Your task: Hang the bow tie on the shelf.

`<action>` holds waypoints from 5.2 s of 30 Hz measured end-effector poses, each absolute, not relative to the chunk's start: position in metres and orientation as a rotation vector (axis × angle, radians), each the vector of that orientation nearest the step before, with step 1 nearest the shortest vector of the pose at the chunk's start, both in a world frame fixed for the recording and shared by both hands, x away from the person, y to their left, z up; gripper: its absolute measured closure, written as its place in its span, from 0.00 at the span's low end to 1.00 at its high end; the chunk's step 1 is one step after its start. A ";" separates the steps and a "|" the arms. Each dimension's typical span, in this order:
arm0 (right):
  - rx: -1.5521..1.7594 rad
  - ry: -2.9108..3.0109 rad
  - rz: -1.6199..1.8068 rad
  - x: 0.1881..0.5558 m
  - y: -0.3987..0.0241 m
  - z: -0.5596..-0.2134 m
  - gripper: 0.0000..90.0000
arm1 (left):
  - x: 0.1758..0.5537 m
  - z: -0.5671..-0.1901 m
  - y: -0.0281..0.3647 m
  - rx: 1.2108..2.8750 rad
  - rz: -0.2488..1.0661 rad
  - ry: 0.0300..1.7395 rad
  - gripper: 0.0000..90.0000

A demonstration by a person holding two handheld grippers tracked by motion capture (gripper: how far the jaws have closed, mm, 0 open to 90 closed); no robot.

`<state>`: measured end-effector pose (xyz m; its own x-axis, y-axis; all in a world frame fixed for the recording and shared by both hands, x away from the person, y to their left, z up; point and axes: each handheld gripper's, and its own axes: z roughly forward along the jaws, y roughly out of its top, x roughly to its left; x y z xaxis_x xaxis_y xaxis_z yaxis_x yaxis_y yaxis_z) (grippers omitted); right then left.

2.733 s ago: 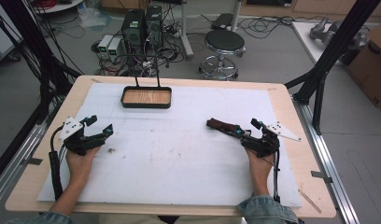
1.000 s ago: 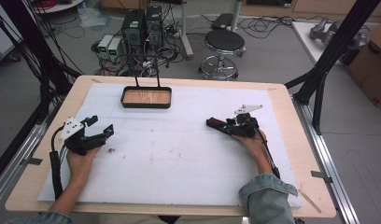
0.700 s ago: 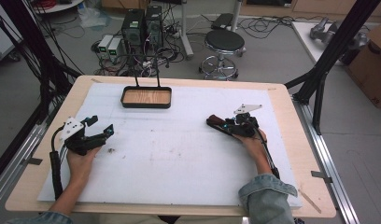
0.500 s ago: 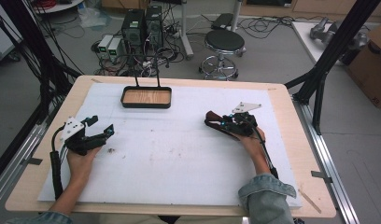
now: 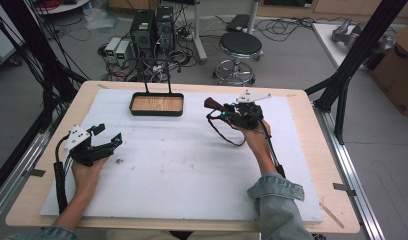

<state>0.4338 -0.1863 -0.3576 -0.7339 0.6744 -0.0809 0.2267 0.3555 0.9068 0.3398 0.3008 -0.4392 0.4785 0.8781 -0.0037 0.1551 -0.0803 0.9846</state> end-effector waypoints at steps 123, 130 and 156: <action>0.923 1.756 1.691 0.485 -0.134 -0.289 0.41 | 0.341 -0.440 0.297 1.579 0.799 0.934 0.26; 0.927 1.725 1.683 0.473 -0.160 -0.279 0.32 | 0.341 -0.440 0.297 1.581 0.800 0.937 0.26; 0.945 1.614 1.612 0.406 -0.234 -0.294 0.14 | 0.341 -0.440 0.296 1.595 0.804 0.934 0.26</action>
